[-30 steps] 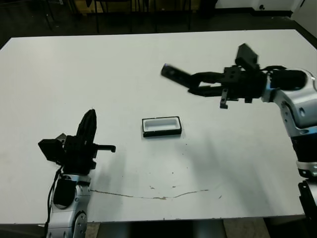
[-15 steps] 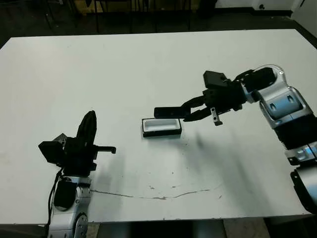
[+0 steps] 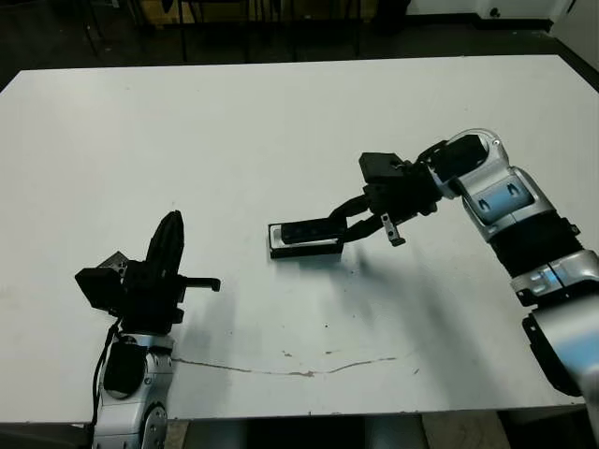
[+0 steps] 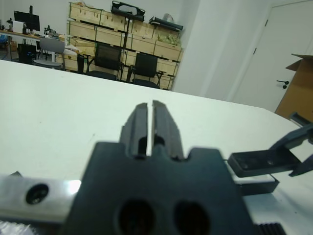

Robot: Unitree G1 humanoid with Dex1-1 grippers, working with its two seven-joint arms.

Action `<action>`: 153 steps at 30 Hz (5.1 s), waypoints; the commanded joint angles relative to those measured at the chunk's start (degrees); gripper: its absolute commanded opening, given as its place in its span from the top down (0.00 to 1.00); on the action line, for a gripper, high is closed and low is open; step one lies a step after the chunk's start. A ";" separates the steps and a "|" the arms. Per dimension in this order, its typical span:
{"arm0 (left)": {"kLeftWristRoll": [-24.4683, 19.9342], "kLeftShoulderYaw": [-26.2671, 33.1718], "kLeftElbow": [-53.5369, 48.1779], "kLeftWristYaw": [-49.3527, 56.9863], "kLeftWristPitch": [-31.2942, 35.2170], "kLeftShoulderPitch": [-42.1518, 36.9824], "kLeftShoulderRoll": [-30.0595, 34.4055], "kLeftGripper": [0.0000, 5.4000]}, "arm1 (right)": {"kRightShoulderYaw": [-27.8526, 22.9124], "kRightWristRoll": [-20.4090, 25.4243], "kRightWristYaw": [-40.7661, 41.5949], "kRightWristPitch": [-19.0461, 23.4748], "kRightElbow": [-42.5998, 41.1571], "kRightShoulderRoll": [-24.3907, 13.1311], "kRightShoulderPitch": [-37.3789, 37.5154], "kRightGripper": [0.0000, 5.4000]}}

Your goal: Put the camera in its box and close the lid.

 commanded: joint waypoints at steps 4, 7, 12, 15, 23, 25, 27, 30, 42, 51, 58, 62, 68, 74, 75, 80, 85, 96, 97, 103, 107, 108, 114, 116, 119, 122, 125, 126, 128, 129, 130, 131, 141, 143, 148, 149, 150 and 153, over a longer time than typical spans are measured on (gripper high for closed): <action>0.14 -0.07 1.03 0.26 0.25 0.41 0.05 1.00 | 0.23 -2.08 -0.68 -0.55 1.42 1.25 -1.27 0.92; 0.38 -0.16 0.63 0.60 0.66 0.54 0.04 1.00 | -0.21 -2.69 -1.58 -1.94 1.23 1.36 -0.90 0.92; 0.04 -0.04 1.22 0.25 0.35 -0.05 0.18 1.00 | -1.15 -2.69 -2.71 -1.14 3.53 1.64 -1.53 0.92; 0.27 -0.10 1.34 0.35 0.24 -0.23 0.17 1.00 | -1.37 -2.83 -2.57 -1.80 4.83 1.68 -2.19 0.92; 0.48 -0.40 1.41 0.46 0.40 -0.43 0.14 1.00 | -1.02 -4.31 -2.23 -2.26 6.33 1.48 -3.64 0.92; 0.43 -0.48 1.44 0.49 0.37 -0.41 0.09 1.00 | -0.62 -4.84 -2.16 -2.02 6.57 1.65 -3.94 0.92; 0.42 -0.54 1.45 0.56 0.34 -0.35 0.06 1.00 | -0.31 -5.45 -2.27 -3.39 6.78 1.73 -3.94 0.92; 0.05 -0.53 1.58 0.31 0.14 -0.33 0.10 1.00 | -0.04 -6.05 -2.11 -4.59 7.48 1.97 -3.97 0.92; -0.08 -0.58 1.30 0.40 0.33 0.05 0.11 1.00 | 0.56 -7.87 -1.70 -5.14 9.68 2.59 -3.63 0.92; 0.14 -0.70 1.20 0.62 0.38 0.13 -0.01 1.00 | 1.35 -9.09 -1.25 -7.22 11.16 2.83 -3.54 0.92; 0.52 -0.86 1.45 0.71 -0.10 0.19 -0.08 1.00 | 1.65 -9.53 -0.24 -8.08 12.56 3.51 -4.02 0.92; 0.54 -0.88 1.61 0.50 -0.31 0.25 0.00 1.00 | 2.02 -9.90 0.33 -7.52 13.15 3.82 -4.70 0.92; 0.42 -0.91 2.05 0.29 -0.84 0.21 -0.02 1.00 | 2.26 -10.99 -0.63 -7.50 13.91 4.51 -5.68 0.92; 0.76 -1.24 1.91 0.58 -1.01 0.46 -0.12 1.00 | 3.00 -12.21 -1.20 -7.76 16.09 6.60 -6.73 0.92; 0.87 -1.28 1.81 0.67 -1.00 0.55 -0.11 1.00 | 3.21 -12.50 -1.37 -7.84 16.57 7.08 -6.89 0.92; 0.99 -1.34 1.63 0.98 -0.95 0.76 -0.19 1.00 | 4.25 -14.04 -2.25 -9.32 18.18 9.10 -7.45 0.92; 0.50 -1.26 1.90 0.63 -1.39 0.80 -0.20 1.00 | 5.51 -15.38 -2.58 -8.12 17.90 10.70 -7.63 0.92; 0.27 -1.28 1.79 0.65 -1.16 0.84 -0.08 1.00 | 7.21 -16.91 -0.45 -11.30 17.16 10.10 -7.26 0.89; 0.19 -1.28 1.63 0.84 -0.91 0.88 -0.17 1.00 | 7.02 -16.58 0.32 -13.12 17.18 9.48 -7.57 0.85; 0.41 -1.33 2.11 0.56 -1.44 0.59 0.02 1.00 | 3.83 -15.21 -1.83 -19.40 16.39 5.32 -8.94 0.67; -0.13 -1.24 1.79 0.84 -0.57 0.39 -0.18 1.00 | 1.04 -14.40 -3.43 -15.76 13.38 2.78 -9.38 0.54; -0.25 -1.20 1.86 0.72 -0.63 0.32 -0.14 1.00 | 0.51 -14.31 -3.84 -14.87 12.57 2.23 -9.34 0.51; 0.20 -1.14 2.08 0.59 -1.18 0.20 0.07 1.00 | -3.70 -11.33 -4.40 -11.28 10.30 -0.92 -8.82 0.31; -0.04 -1.16 1.80 0.63 -0.70 0.27 0.04 1.00 | -5.47 -9.44 -4.18 -11.76 11.33 -1.32 -8.91 0.25; 0.29 -1.22 1.57 0.89 -0.47 0.37 0.06 1.00 | -8.41 -7.48 -6.74 -8.47 10.12 -2.18 -8.11 0.15; 0.10 -1.20 1.69 0.65 -0.67 0.35 0.01 1.00 | -14.58 -3.09 -14.42 -7.22 5.34 -2.18 -3.15 0.05; 0.34 -1.18 1.80 0.60 -1.00 0.42 0.05 1.00 | -20.26 1.35 -23.30 -1.58 -3.13 -0.98 4.21 0.00; 0.30 -1.16 1.74 0.52 -1.01 0.49 0.11 1.00 | -21.53 2.04 -26.59 -0.43 -7.02 -0.48 7.21 0.00; 0.21 -1.21 1.24 0.33 -0.87 0.75 0.31 1.00 | -23.27 2.90 -32.65 2.37 -15.47 0.63 13.39 0.04; 0.28 -1.31 0.79 0.19 -0.86 0.97 0.48 1.00 | -24.00 3.56 -35.29 3.37 -19.70 1.29 16.78 0.06; 0.47 -1.42 0.37 0.00 -1.00 1.20 0.70 1.00 | -24.50 4.27 -37.10 3.86 -23.08 1.77 19.62 0.09; 0.88 -1.64 -0.67 -0.01 -0.82 1.72 1.00 1.00 | -24.65 4.64 -38.45 3.49 -26.13 1.89 22.34 0.13; -2.07 0.41 -23.09 -5.62 2.52 11.02 9.30 1.00 | -27.72 12.26 -43.41 3.15 -42.45 1.48 43.74 0.47; -3.47 3.46 -29.38 -5.93 5.93 12.45 11.62 1.00 | -28.10 12.88 -43.84 2.54 -43.25 1.23 45.72 0.54; -15.25 16.38 -38.36 -6.25 16.71 11.96 18.95 1.00 | -28.80 13.90 -43.54 -0.06 -42.82 0.51 47.14 0.71; -17.09 18.78 -38.82 -6.09 18.38 11.91 21.11 1.00 | -28.88 14.14 -43.41 -0.69 -42.55 0.48 47.17 0.74; -18.29 21.23 -38.99 -6.10 20.09 11.92 23.41 1.00 | -28.90 14.36 -43.48 -0.78 -42.55 0.44 47.16 0.77; -20.92 25.61 -38.34 -6.59 24.11 12.36 28.03 1.00 | -28.84 14.70 -44.02 0.05 -43.12 0.16 47.00 0.88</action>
